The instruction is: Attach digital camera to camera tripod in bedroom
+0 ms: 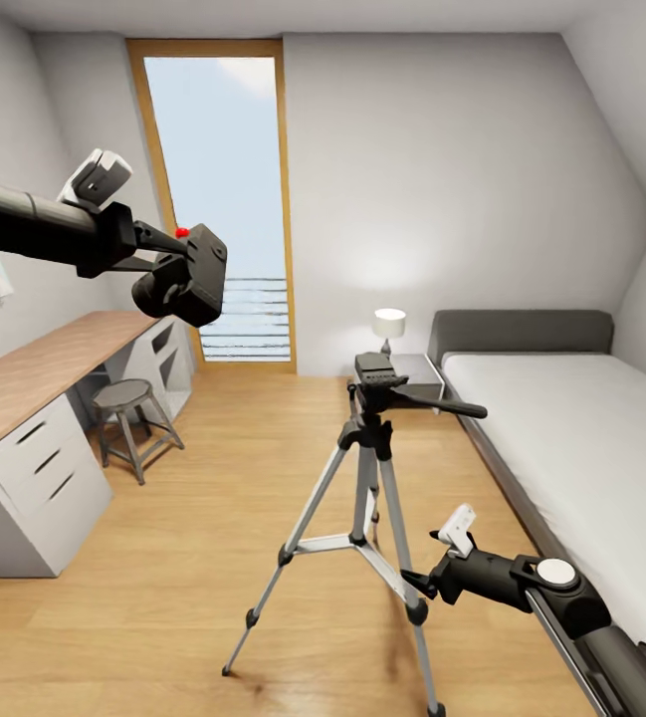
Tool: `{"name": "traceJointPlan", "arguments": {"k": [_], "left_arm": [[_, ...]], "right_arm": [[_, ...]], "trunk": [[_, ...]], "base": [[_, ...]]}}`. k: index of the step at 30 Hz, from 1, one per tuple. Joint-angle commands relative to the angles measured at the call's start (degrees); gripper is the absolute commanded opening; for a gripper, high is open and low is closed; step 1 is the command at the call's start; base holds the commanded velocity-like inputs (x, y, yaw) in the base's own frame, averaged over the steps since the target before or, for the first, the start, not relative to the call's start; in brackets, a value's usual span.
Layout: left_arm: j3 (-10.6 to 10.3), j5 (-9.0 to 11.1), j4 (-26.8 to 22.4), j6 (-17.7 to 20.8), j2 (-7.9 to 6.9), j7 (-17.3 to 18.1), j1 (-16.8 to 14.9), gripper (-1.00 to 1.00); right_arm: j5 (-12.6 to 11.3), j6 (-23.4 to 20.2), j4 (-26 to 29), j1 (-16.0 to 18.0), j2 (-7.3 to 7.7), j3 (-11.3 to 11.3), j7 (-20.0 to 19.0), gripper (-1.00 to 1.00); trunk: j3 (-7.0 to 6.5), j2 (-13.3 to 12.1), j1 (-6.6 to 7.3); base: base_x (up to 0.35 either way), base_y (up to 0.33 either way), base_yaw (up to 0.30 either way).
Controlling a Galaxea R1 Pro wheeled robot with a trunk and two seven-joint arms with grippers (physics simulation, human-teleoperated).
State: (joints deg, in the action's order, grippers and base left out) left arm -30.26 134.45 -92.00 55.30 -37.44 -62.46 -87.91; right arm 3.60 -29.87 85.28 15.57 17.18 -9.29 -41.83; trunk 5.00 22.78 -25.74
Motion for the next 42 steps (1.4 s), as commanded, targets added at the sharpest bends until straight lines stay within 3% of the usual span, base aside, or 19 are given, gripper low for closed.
{"name": "traceJointPlan", "arguments": {"k": [1, 42], "left_arm": [[-0.06, 0.55, -0.02, -0.02, -0.03, -0.56, -0.13, -1.00], [-0.15, 0.55, -0.02, -0.02, 0.59, -0.56, -0.16, -1.00]], "right_arm": [[0.39, -0.20, 0.22, 0.07, 0.05, -0.04, -0.27, 1.00], [-0.27, -0.70, 0.70, 0.16, 0.16, -0.42, -0.71, 1.00]], "trunk": [[0.14, 0.14, -0.04], [0.14, 0.14, -0.04]], "base": [[0.021, -0.032, 0.002], [0.062, -0.064, 0.000]]}}
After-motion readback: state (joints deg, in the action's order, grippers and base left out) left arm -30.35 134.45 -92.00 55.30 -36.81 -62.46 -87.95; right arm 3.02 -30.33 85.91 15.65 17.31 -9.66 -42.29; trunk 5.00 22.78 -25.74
